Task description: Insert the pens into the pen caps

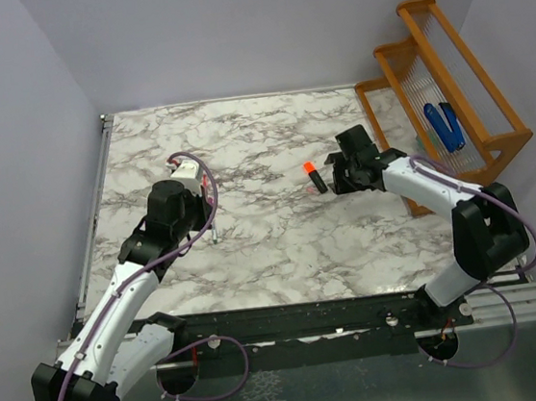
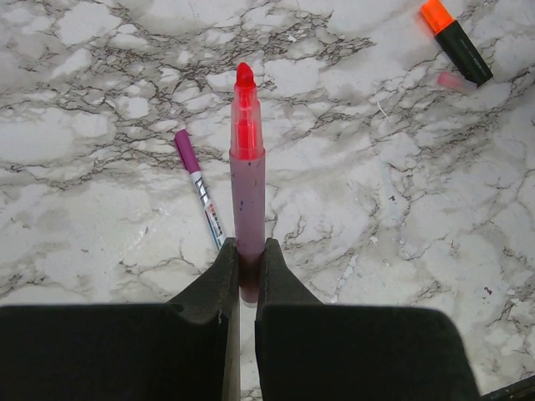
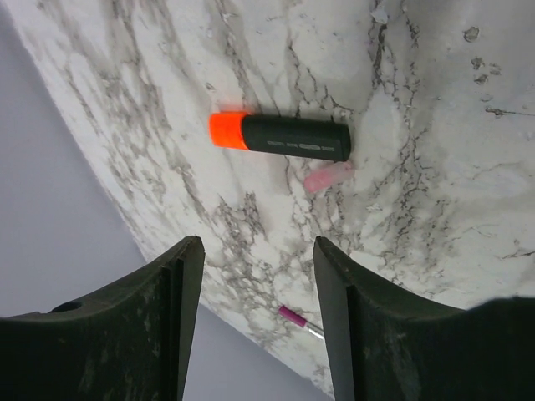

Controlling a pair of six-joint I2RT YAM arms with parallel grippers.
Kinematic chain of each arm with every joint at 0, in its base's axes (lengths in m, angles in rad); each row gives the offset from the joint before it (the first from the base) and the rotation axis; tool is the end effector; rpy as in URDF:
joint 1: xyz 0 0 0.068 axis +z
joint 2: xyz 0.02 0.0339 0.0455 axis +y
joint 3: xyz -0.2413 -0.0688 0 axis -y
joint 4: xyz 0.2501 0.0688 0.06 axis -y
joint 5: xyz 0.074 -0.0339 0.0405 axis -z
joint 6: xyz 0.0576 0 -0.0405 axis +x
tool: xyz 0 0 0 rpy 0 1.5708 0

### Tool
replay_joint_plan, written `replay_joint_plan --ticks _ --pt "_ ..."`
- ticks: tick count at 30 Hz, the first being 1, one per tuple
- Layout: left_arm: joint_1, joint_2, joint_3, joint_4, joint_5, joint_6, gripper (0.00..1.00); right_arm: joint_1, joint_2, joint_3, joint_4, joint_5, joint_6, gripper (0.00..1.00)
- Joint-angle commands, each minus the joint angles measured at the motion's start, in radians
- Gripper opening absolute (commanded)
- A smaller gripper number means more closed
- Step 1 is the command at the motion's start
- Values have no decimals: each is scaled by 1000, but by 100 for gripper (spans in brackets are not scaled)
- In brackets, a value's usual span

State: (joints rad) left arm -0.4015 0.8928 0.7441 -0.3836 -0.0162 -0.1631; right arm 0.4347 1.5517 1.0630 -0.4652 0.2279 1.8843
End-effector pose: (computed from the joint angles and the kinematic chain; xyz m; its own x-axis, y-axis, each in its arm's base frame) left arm 0.2197 -0.0923 0.2569 -0.5223 0.0454 -0.8515 0.2970 0.9457 -0.1318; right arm 0.3135 0.1312 0.1842 -0.0493 0.9988 0.0031 0.7937 0.0373 0.6071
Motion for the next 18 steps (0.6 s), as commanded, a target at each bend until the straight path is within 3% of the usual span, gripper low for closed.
replay_joint_plan --ticks 1,6,14,18 --pt "-3 9 15 12 -14 0 0 2 88 3 -4 -131 -32 58" --pt "-2 11 14 6 -19 -1 0 3 170 69 1 -157 -51 47" --pt "2 42 17 8 -21 -1 0 1 250 129 11 -167 -43 44" --pt "3 58 18 9 -21 -2 0 1 288 143 2 -207 -43 37"
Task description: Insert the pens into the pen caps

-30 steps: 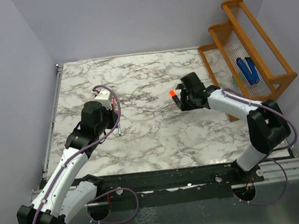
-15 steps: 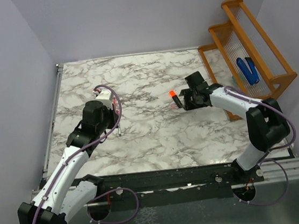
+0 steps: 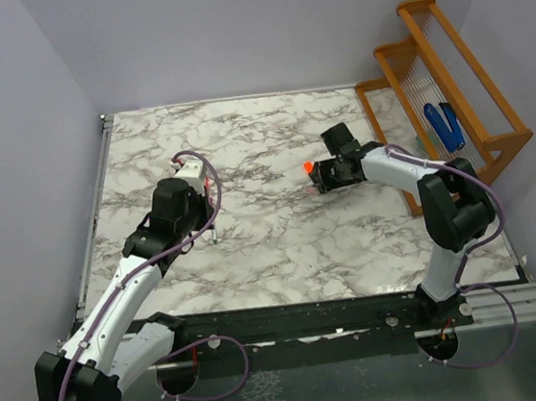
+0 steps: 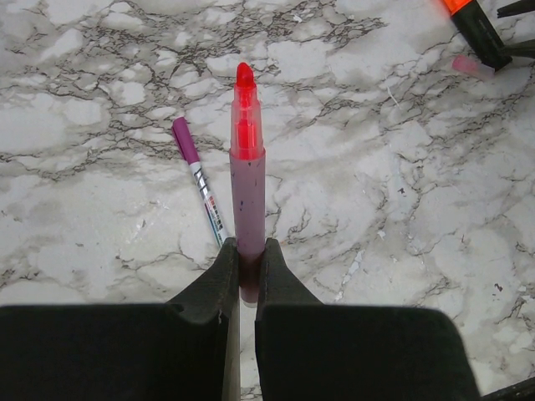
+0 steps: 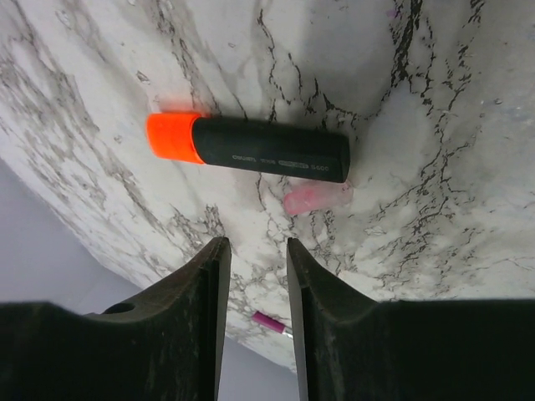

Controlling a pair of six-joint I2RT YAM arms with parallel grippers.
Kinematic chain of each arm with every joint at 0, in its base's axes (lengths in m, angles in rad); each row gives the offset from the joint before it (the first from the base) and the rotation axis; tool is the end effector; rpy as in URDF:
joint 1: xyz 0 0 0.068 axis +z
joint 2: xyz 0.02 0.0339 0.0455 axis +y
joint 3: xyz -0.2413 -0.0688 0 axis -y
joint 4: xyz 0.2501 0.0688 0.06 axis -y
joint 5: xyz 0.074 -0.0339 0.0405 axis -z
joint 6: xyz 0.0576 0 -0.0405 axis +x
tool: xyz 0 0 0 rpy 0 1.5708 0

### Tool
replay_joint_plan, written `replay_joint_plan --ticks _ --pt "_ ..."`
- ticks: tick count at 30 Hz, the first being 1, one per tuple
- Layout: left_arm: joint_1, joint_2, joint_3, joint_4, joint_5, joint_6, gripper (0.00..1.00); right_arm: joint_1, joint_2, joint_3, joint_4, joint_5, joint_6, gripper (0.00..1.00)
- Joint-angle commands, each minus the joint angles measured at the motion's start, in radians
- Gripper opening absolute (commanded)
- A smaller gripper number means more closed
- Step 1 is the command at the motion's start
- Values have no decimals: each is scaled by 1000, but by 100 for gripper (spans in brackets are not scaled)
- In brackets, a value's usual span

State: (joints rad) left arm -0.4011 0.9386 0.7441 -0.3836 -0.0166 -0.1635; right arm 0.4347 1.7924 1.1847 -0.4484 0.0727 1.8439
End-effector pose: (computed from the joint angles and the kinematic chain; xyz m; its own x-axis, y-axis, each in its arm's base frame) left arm 0.2256 -0.0946 0.2468 -0.5578 0.0598 -0.8278 0.2907 0.9483 -0.1274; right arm 0.3440 0.1551 0.1409 -0.1603 0.9844 0.0719 0.8648 0.1049 0.4911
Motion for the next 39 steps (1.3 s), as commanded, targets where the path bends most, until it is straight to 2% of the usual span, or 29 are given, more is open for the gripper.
replay_joint_plan --ticks 1,7,16,24,39 --pt "4 14 18 10 -20 -2 0 1 55 21 -17 -63 -3 37" --pt "9 26 18 8 -19 -5 0 1 70 11 -43 -106 -3 35" --pt "16 33 17 8 -13 -5 0 1 70 10 -27 -76 16 35" --pt "16 43 17 7 -11 -5 0 -6 80 18 -54 -76 32 43" --pt "18 50 18 2 -20 -4 0 -23 134 76 -130 -76 29 42"
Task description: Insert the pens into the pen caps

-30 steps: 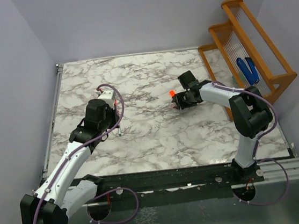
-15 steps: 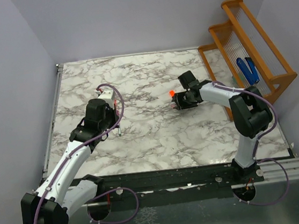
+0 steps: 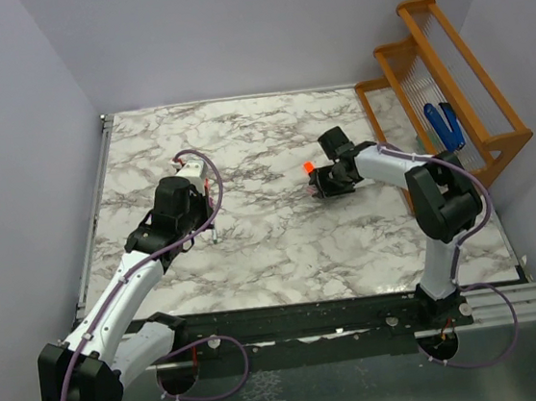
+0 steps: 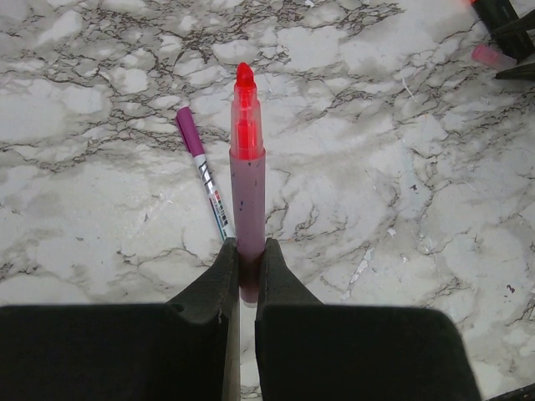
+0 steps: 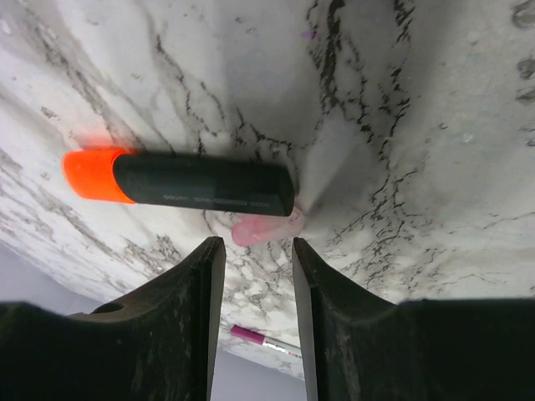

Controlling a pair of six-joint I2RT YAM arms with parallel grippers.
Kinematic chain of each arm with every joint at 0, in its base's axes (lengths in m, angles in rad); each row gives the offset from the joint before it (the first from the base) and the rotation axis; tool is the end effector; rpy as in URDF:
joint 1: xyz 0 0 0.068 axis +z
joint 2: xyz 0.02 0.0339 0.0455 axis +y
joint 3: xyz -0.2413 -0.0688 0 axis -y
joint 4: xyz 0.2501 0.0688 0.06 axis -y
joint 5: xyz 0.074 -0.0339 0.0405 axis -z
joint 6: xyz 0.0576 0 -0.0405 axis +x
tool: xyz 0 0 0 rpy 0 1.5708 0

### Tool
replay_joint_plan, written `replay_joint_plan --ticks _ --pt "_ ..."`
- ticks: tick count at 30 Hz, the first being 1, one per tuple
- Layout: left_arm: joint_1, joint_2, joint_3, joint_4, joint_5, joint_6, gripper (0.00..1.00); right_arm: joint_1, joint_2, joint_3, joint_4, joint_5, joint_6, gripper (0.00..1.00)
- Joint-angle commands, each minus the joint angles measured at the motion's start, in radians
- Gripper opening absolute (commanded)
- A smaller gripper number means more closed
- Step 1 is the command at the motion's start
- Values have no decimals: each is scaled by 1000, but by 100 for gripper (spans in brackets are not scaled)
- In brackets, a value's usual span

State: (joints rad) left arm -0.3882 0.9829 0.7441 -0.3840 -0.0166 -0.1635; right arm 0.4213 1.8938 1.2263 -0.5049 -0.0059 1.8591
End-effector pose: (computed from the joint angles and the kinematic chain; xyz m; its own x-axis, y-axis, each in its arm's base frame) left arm 0.2320 -0.0938 0.2367 -0.5923 0.0664 -0.8030 0.2732 0.9541 -0.1227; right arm 0.3477 0.1562 0.1133 -0.1549 0.9811 0.1155 0.9232 0.1022 0.3704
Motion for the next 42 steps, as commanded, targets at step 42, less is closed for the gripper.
replay_joint_plan --ticks 42 --pt "15 13 17 0 -23 -2 0 -35 169 238 -327 32 -100 27"
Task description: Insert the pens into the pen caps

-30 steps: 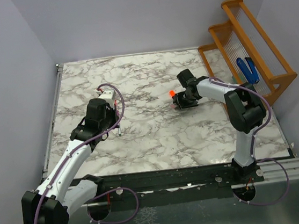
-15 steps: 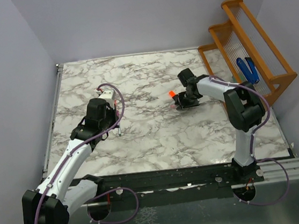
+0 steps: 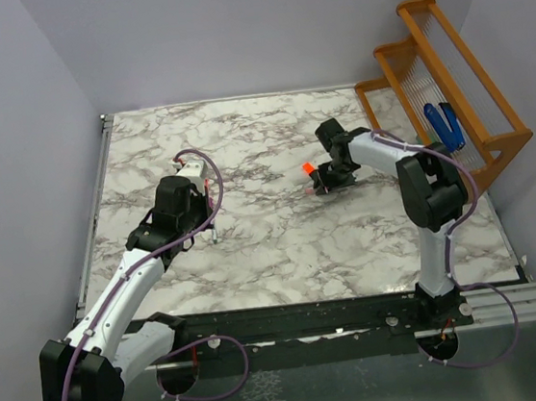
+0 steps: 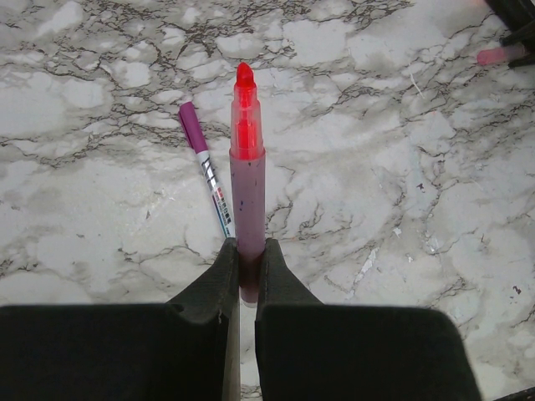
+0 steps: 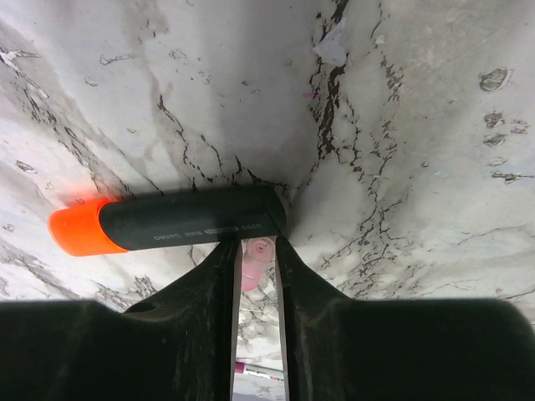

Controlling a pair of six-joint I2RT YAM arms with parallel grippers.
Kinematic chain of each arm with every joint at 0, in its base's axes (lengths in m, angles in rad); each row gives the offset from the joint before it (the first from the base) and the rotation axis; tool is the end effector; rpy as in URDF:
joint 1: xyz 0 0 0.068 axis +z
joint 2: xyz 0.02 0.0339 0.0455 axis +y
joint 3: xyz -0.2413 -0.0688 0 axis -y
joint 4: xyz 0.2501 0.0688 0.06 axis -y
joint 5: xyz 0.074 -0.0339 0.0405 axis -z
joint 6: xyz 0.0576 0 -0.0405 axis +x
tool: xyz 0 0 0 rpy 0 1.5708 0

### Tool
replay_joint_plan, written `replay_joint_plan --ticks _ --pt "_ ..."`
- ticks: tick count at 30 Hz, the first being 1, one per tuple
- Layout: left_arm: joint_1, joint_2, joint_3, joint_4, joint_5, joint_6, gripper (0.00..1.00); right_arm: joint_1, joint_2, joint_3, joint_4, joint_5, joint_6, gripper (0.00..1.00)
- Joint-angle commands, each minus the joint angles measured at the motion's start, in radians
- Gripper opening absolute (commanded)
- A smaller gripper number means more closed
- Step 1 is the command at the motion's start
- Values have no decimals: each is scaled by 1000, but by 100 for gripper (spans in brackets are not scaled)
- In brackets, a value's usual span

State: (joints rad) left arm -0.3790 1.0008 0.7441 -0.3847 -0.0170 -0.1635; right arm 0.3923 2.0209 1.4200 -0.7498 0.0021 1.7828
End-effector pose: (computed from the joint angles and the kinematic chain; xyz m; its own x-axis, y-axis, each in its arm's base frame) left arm 0.2348 -0.0925 0.2325 -0.6066 0.0664 -0.7922 0.2620 0.9575 -0.1204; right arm 0.3640 0.1505 0.1104 -0.1836 0.9820 0.0439 0.9619 0.1703 0.2139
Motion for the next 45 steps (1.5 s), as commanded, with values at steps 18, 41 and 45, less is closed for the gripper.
replay_joint_plan --ticks 18,41,45 --pt "8 -4 17 0 -26 -2 0 -6 66 80 -87 15 -121 0" --pt "25 -30 16 10 16 15 0 7 -275 -113 479 11 -845 0" --pt "25 -36 18 55 130 34 0 7 -379 -182 646 -57 -1032 0"
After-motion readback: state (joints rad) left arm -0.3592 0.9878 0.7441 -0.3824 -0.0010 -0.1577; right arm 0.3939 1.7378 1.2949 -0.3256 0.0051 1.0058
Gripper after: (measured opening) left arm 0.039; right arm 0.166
